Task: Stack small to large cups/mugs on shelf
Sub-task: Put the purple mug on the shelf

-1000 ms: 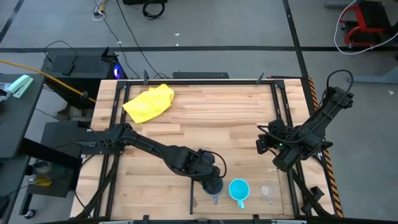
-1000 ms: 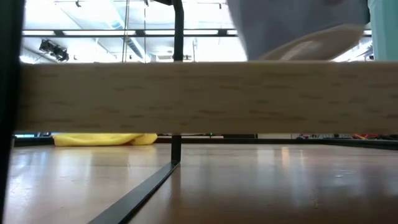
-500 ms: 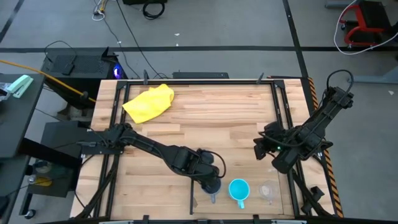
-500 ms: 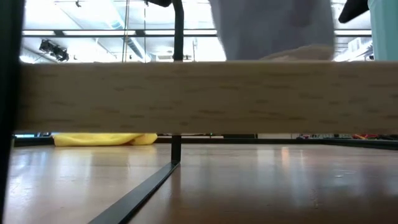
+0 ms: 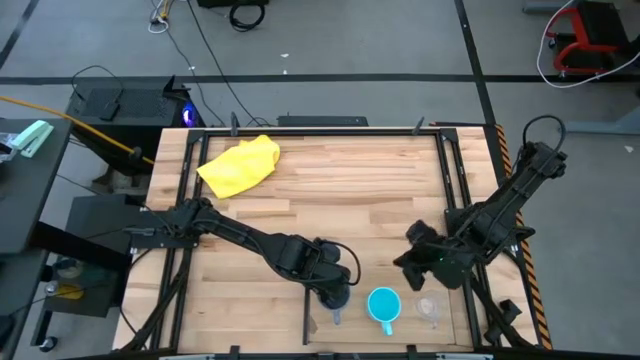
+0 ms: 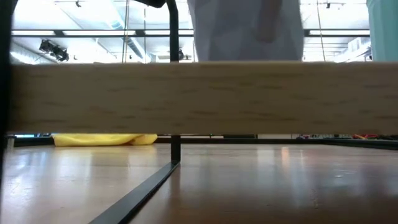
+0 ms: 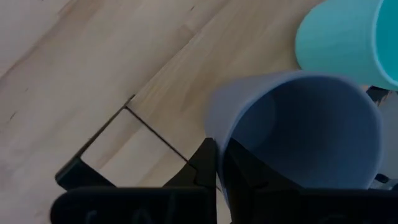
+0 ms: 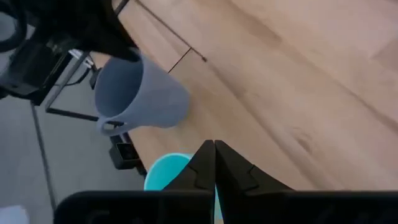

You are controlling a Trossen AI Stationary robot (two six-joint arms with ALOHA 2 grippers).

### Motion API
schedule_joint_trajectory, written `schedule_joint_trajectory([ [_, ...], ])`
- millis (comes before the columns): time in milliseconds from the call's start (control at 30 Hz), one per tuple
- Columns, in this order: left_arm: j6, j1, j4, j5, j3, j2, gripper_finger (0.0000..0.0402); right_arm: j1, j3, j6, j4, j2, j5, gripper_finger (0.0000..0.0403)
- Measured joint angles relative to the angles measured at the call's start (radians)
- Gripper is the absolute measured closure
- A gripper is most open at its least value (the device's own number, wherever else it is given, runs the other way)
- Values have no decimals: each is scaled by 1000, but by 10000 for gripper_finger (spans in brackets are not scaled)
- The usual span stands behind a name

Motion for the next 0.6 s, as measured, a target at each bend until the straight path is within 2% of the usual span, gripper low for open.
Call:
schedule_joint_trajectory([
  [267,17,0,8,18,1,23,385,-67,0,-165,225,119,-76,373],
  [600,19,0,28,15,1,28,385,-93,0,-191,259,177,-117,349],
])
